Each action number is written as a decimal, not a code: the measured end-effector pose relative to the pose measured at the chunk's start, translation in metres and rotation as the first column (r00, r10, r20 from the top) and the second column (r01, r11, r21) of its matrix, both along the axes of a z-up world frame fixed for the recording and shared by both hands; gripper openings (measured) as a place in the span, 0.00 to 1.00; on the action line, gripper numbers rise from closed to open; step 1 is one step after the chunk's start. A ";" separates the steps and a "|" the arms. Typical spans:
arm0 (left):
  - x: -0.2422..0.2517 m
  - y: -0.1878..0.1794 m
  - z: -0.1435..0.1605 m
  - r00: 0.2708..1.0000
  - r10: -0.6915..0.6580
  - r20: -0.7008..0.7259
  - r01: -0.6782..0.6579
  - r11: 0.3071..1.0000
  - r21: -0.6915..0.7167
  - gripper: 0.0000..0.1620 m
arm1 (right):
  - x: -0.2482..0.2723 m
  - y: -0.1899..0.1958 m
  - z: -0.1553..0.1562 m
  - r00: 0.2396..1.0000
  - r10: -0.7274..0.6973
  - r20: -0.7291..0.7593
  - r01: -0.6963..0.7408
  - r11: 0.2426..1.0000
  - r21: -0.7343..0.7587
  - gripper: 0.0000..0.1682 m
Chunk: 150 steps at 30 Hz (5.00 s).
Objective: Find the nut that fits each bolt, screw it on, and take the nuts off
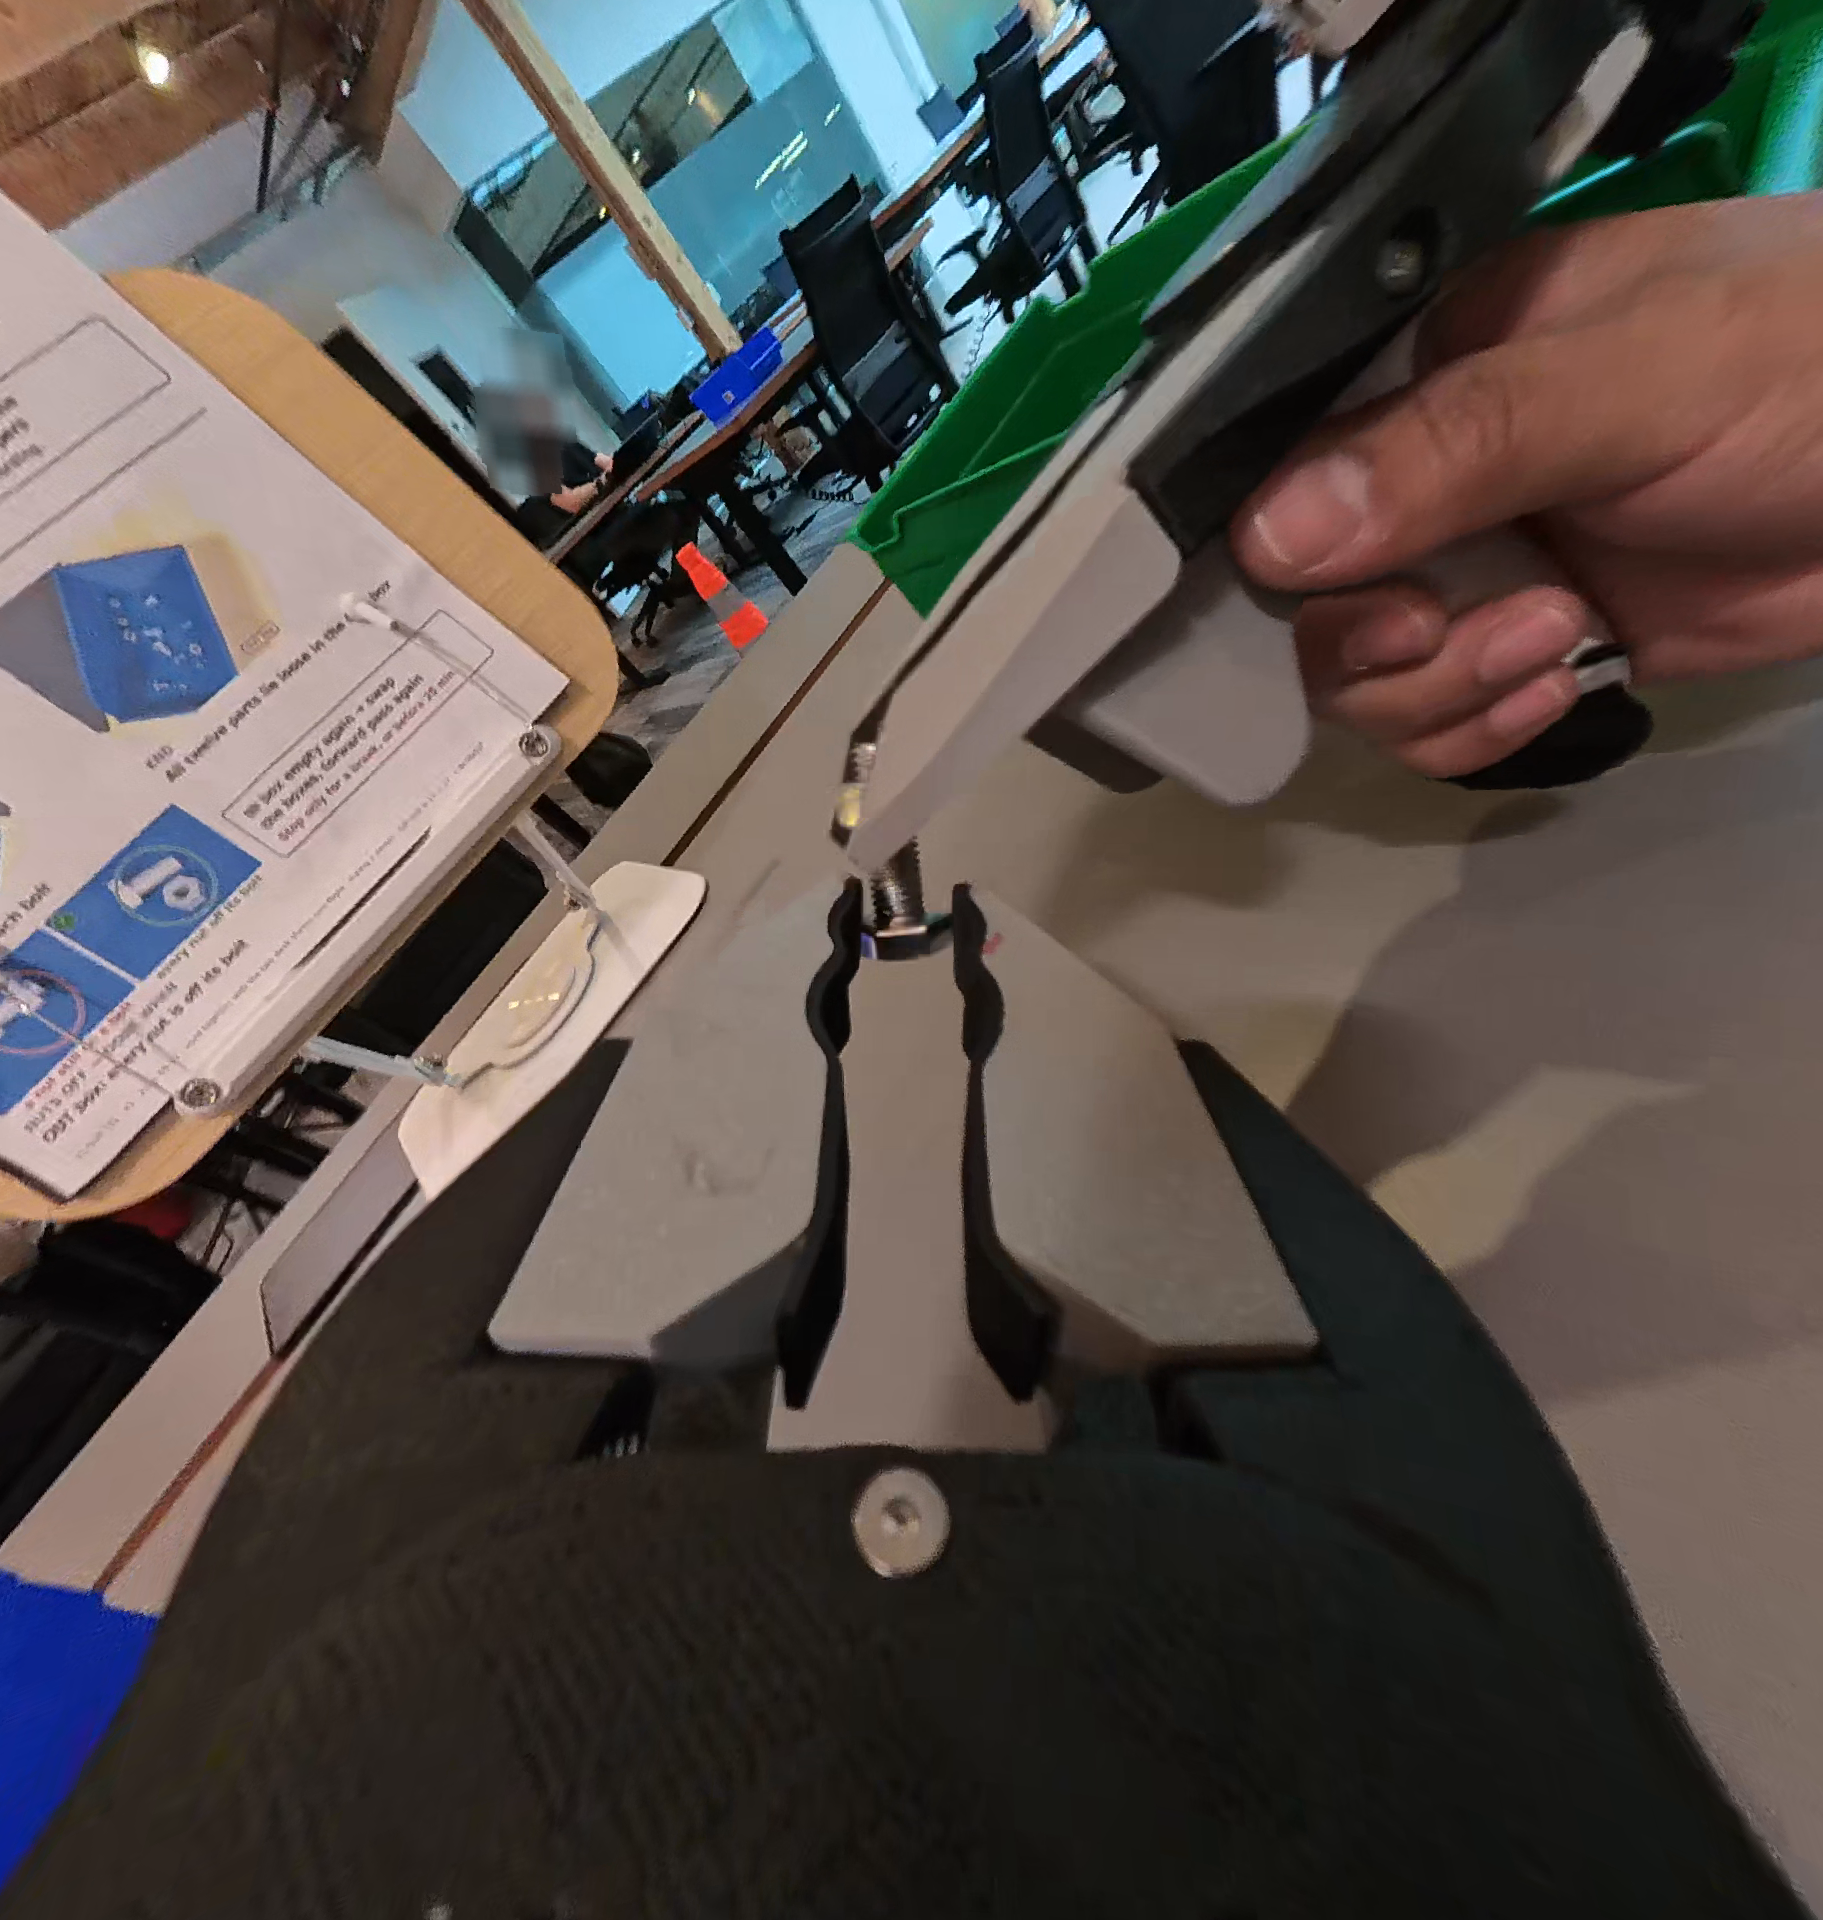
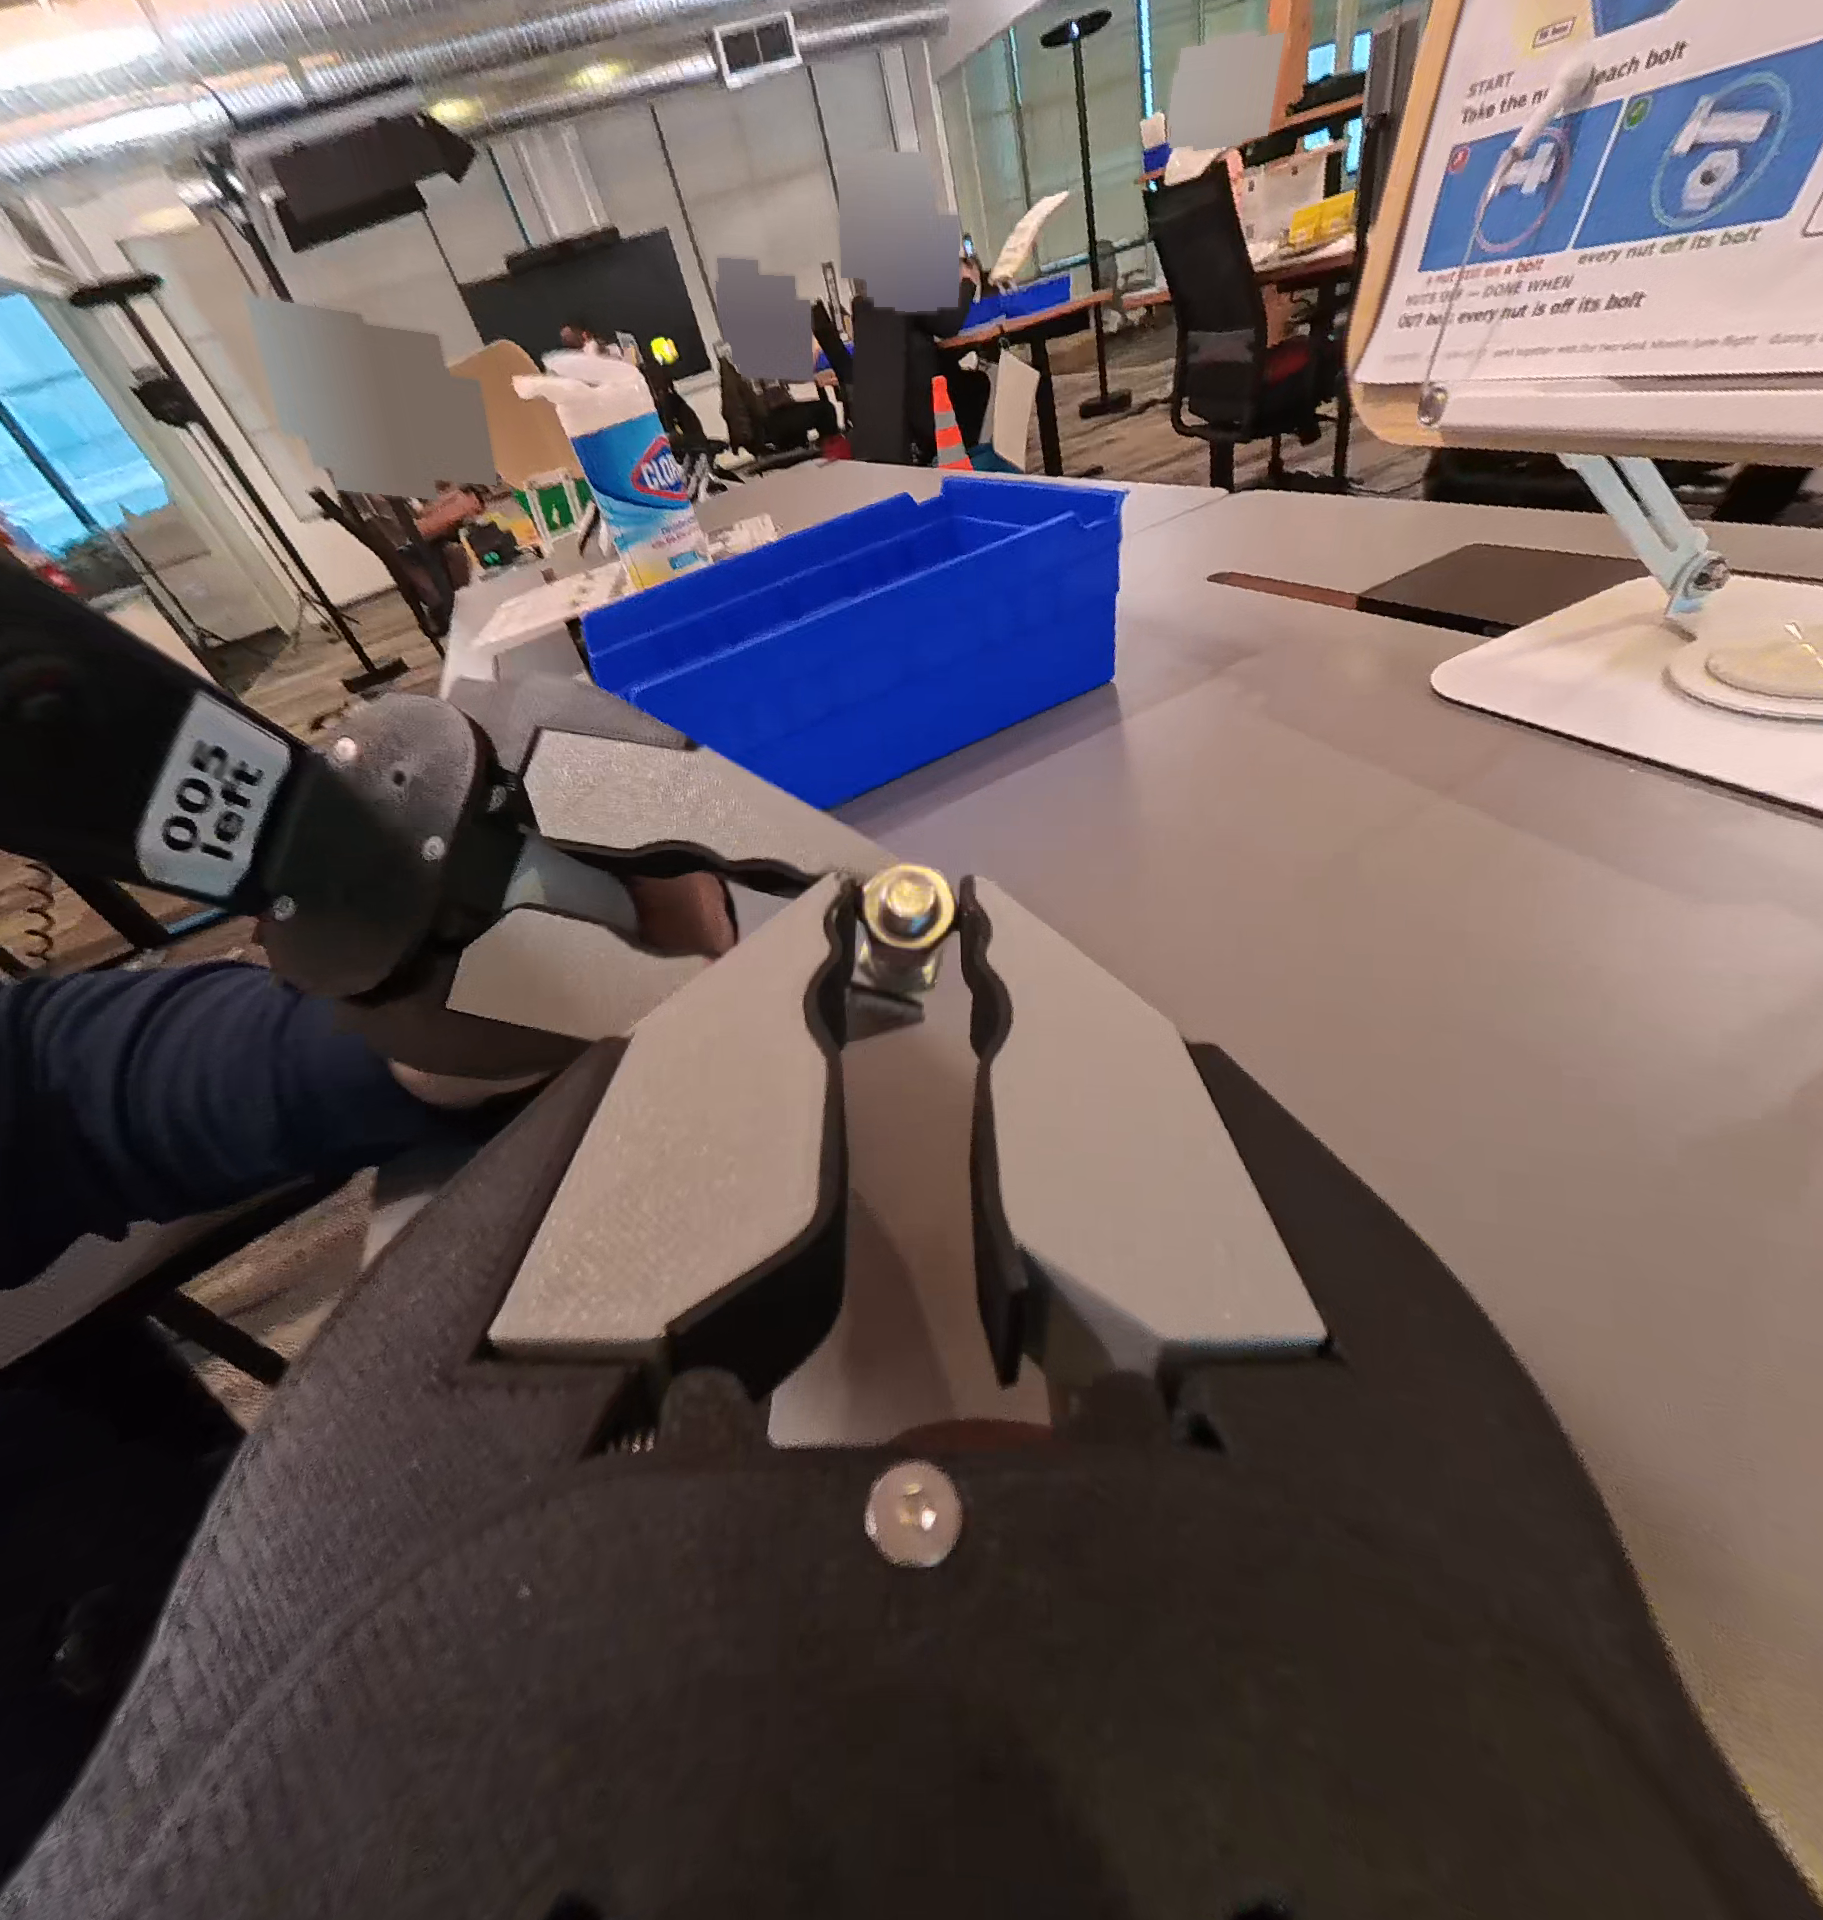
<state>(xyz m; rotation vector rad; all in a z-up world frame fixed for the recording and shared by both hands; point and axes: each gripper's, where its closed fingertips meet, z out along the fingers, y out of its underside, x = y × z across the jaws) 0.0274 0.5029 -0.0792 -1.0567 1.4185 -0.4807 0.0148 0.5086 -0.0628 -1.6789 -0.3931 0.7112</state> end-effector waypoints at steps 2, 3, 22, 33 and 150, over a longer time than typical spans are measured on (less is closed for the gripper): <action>0.000 0.005 -0.004 0.999 0.031 -0.019 -0.031 0.999 -0.009 0.09 | -0.001 0.002 -0.005 0.999 -0.020 0.041 0.020 1.000 0.002 0.10; 0.000 0.006 -0.006 0.999 0.040 -0.027 -0.041 0.999 -0.014 0.09 | -0.001 0.003 -0.007 0.998 -0.029 0.062 0.029 1.000 0.006 0.10; -0.004 0.001 -0.009 1.000 -0.021 0.002 0.021 0.990 -0.136 0.21 | -0.004 0.004 -0.015 0.990 -0.039 0.133 0.039 0.999 -0.001 0.10; 0.001 -0.004 -0.022 0.998 -0.063 -0.028 0.055 0.968 -0.245 0.19 | -0.010 -0.003 -0.004 0.998 0.017 0.054 -0.018 1.000 0.018 0.10; -0.005 -0.009 -0.007 0.971 -0.195 0.136 0.238 0.784 -0.573 0.04 | -0.010 -0.001 -0.010 0.999 0.049 -0.023 -0.050 0.997 -0.063 0.20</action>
